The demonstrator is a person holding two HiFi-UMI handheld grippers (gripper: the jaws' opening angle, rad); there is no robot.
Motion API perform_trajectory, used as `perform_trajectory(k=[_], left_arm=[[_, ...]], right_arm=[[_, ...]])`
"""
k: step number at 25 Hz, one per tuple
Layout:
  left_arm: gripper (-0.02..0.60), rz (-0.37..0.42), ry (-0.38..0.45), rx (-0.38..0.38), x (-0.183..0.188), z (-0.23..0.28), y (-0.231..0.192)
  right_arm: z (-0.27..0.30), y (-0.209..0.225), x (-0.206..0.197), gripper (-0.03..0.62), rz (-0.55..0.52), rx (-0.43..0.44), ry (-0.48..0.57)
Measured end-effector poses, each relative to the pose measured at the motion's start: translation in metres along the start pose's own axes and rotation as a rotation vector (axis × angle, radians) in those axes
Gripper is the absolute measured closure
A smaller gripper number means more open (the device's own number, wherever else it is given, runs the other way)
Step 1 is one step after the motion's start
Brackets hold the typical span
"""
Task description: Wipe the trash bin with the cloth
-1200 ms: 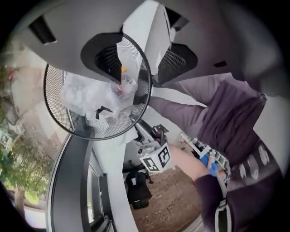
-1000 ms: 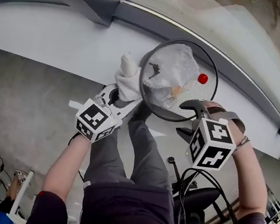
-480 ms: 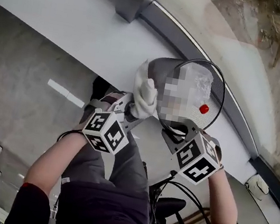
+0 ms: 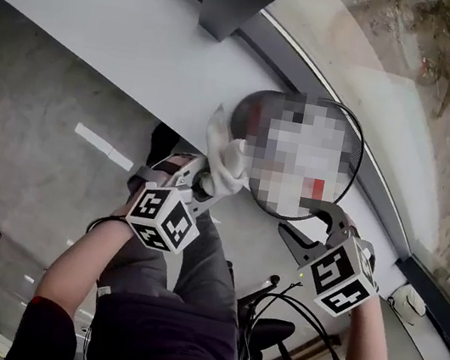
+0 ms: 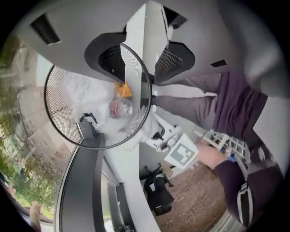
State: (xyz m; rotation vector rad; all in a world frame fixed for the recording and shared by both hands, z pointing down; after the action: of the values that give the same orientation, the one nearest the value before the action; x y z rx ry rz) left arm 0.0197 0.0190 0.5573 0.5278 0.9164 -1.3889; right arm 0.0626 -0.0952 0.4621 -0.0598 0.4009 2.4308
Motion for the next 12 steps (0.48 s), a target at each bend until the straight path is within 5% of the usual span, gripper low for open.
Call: perform_trajectory(k=[5, 9, 11, 12], left_arm=[[0.466, 0.016, 0.008, 0.036, 0.007, -0.007, -0.031], [0.466, 0.078, -0.019, -0.007, 0.011, 0.003, -0.026], [0.466, 0.095, -0.035, -0.021, 0.011, 0.006, -0.018], [0.466, 0.089, -0.036, -0.025, 0.01, 0.007, -0.015]], right_arm=[[0.035, 0.002, -0.029, 0.413, -0.212, -0.061, -0.178], [0.054, 0.001, -0.014, 0.416, -0.141, -0.038, -0.116], [0.055, -0.006, -0.007, 0.517, -0.109, -0.013, -0.078], [0.056, -0.009, -0.006, 0.519, -0.113, -0.017, -0.074]])
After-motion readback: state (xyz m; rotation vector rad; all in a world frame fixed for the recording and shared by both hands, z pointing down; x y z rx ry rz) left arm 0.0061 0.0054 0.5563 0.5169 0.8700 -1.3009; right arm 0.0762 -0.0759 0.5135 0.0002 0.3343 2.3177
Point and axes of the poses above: the fingertips, and each gripper's own axes: z forward along the fingers, y to its right, x out of its top, the point moved 4 cm from there along -z, backward along the fingers, and after that the axes turned 2 degrees about x, right-handed, at the moved point
